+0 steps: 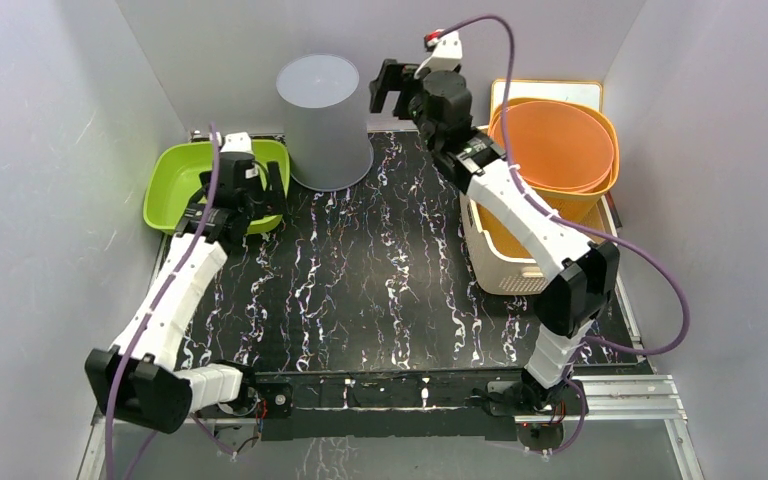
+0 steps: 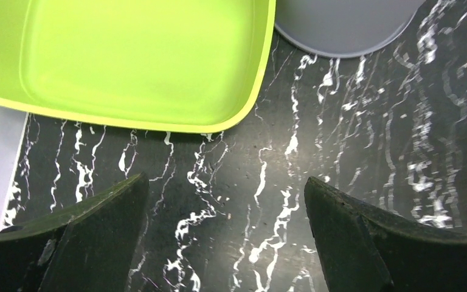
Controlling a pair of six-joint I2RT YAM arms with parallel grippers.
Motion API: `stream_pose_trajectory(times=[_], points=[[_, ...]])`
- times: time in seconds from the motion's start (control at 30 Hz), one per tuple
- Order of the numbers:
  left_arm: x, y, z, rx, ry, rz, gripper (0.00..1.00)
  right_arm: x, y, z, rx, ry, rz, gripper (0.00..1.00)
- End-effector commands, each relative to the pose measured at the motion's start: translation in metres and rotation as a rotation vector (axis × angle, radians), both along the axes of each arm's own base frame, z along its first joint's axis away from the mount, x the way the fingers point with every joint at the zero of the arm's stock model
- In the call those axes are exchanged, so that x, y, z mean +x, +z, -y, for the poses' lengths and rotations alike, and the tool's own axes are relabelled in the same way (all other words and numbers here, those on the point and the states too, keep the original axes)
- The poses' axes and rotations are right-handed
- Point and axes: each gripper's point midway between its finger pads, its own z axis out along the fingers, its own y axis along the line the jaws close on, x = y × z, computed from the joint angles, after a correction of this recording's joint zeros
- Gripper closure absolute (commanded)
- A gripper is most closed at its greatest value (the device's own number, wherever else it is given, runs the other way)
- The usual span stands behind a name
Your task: Turn the large container upside down
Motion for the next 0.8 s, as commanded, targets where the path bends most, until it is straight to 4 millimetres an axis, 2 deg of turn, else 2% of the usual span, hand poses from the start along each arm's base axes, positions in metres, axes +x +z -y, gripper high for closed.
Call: stream_pose_trajectory(times=[0.0,0.07,0.17,0.27,0.47,0.63,0.77], points=[[0.031,-0.023,-0.001,0.148,-0.118,-0.011,0.02,-0.003,0.017,0.041,-0.093,-0.075,-0.027,0.02],[0.05,-0.034,-0.002,0.188,-0.177,-0.031,0.02,-0.01,0.028,0.054,-0.092,-0.106,-0.005,0.02],[0.078,-0.052,-0.004,0.193,-0.23,-0.075,0.02,-0.014,0.032,0.071,-0.083,-0.159,0.009,0.02],[0.1,-0.063,-0.004,0.17,-0.246,-0.076,0.03,-0.011,0.032,0.092,-0.064,-0.223,0.023,0.02],[0.133,-0.089,0.013,0.115,-0.299,-0.079,0.11,0.002,0.027,0.129,-0.029,-0.281,0.023,0.02],[0.139,-0.109,0.023,0.088,-0.314,-0.11,0.18,0.011,0.016,0.156,0.006,-0.303,0.0,0.02],[0.129,-0.128,0.012,0.113,-0.261,-0.15,0.26,0.015,0.011,0.167,0.007,-0.308,-0.009,0.03]])
